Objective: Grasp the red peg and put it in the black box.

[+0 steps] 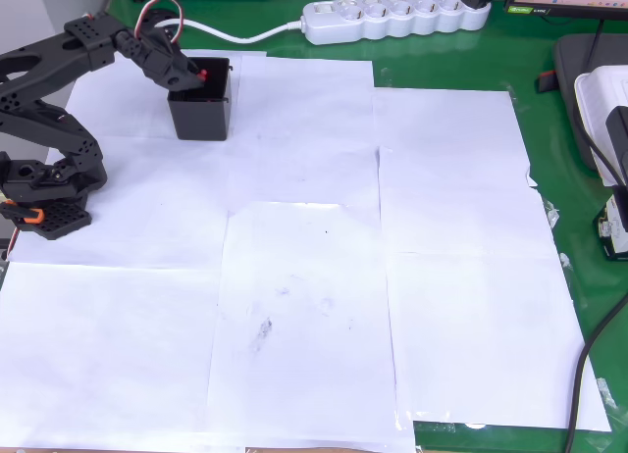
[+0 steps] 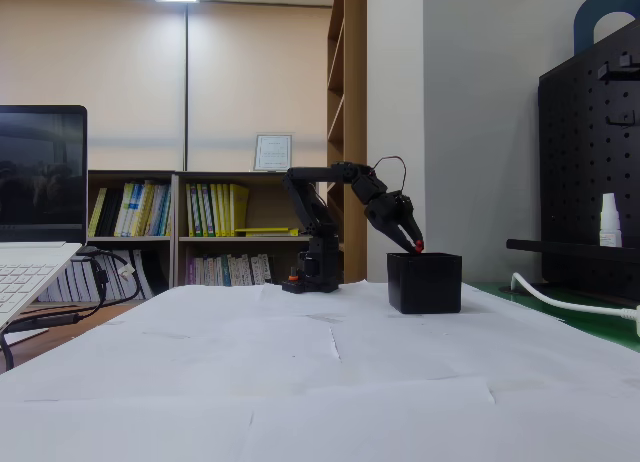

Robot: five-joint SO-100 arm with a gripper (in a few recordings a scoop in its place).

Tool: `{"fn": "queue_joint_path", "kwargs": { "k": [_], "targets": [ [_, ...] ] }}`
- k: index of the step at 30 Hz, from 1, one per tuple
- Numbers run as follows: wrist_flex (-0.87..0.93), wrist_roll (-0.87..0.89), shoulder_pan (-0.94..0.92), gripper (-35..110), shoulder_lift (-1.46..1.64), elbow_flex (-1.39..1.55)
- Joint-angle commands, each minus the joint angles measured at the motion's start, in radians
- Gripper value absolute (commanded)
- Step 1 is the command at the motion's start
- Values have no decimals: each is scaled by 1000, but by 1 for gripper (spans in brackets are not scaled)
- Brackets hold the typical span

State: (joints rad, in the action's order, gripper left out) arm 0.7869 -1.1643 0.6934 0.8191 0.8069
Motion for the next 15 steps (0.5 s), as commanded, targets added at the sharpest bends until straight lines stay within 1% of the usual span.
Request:
{"fn": "queue_joint_path", "kwargs": {
  "k": [1, 2, 5, 8, 10, 15],
  "targets": [
    [-12, -6, 11, 0, 21, 29],
    [-15, -5, 11, 1, 21, 29],
    [-15, -8, 11, 19, 21, 32],
    [-18, 0, 8, 30, 25, 43],
    [-18, 3, 8, 34, 26, 49],
    [-18, 0, 8, 35, 17, 55]
  ]
}}
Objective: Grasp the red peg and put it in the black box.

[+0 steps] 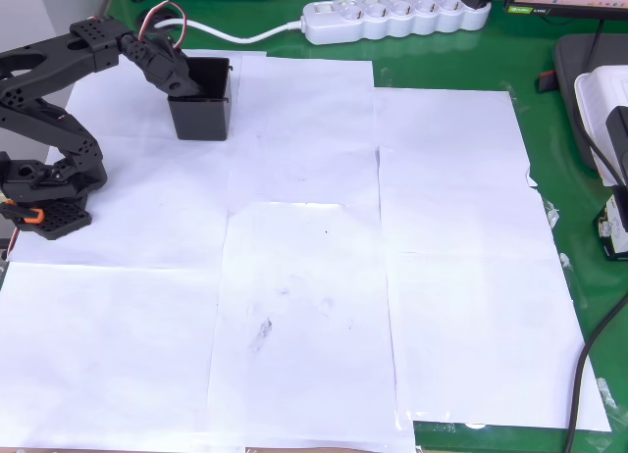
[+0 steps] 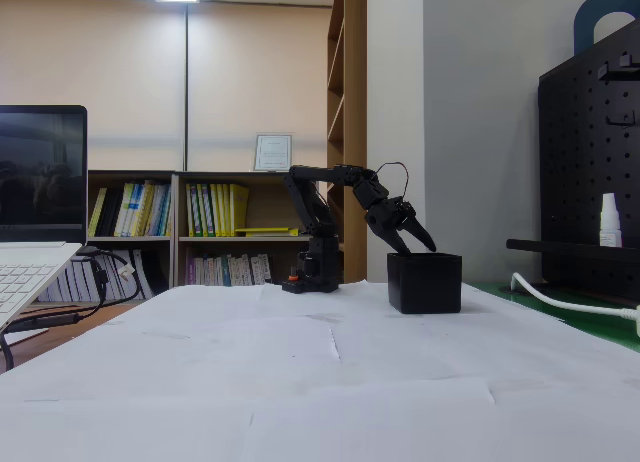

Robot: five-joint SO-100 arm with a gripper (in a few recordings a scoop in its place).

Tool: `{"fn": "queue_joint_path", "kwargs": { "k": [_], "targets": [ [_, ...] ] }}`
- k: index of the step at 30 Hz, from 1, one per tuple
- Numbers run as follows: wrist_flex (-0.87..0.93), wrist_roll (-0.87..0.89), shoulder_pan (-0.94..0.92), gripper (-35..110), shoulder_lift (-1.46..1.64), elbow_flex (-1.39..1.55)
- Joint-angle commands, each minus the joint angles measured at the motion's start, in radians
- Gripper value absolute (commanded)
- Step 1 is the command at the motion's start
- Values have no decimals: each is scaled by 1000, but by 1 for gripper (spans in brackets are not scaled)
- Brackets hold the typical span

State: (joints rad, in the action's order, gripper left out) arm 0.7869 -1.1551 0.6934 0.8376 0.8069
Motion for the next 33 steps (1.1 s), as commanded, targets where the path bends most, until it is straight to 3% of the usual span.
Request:
{"fn": "queue_joint_path", "kwargs": {
  "k": [1, 7, 10, 13, 20, 28, 33],
  "targets": [
    [-18, -9, 6, 35, -5, 55],
    [-14, -11, -12, 35, -57, 81],
    [5, -18, -37, 26, -123, 123],
    [5, -23, -63, 1, -195, 167],
    [74, -49, -126, 0, -391, 227],
    [275, -172, -321, 0, -709, 25],
    [370, -245, -471, 0, -712, -110]
  ]
}}
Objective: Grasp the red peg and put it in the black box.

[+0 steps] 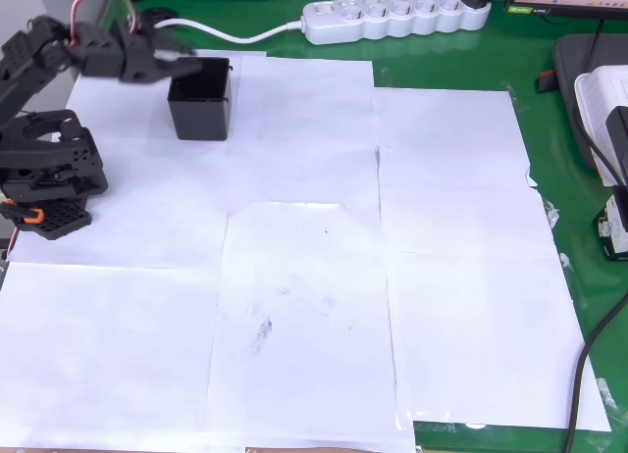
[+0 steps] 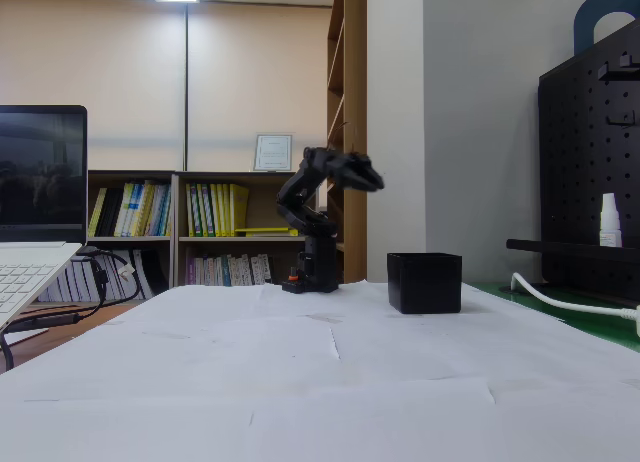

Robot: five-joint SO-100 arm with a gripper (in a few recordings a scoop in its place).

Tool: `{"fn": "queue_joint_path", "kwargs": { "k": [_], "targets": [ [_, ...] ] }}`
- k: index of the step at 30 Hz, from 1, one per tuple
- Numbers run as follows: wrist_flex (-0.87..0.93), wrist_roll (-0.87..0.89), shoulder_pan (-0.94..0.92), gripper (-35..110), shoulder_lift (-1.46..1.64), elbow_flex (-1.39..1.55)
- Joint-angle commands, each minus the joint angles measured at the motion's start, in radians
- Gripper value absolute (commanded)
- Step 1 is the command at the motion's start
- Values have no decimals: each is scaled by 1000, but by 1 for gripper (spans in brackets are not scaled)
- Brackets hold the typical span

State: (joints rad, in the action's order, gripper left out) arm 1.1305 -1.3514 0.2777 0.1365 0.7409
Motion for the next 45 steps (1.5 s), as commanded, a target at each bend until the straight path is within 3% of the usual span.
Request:
{"fn": "queue_joint_path", "kwargs": {
  "k": [1, 14, 24, 26, 45],
  "targets": [
    [26, -67, -86, 0, -14, -103],
    [15, -106, -215, 0, -278, -635],
    [287, -118, -212, 0, -322, -635],
    [371, -241, -212, 0, -322, -635],
    [374, -213, -233, 0, -324, -637]
  ]
}}
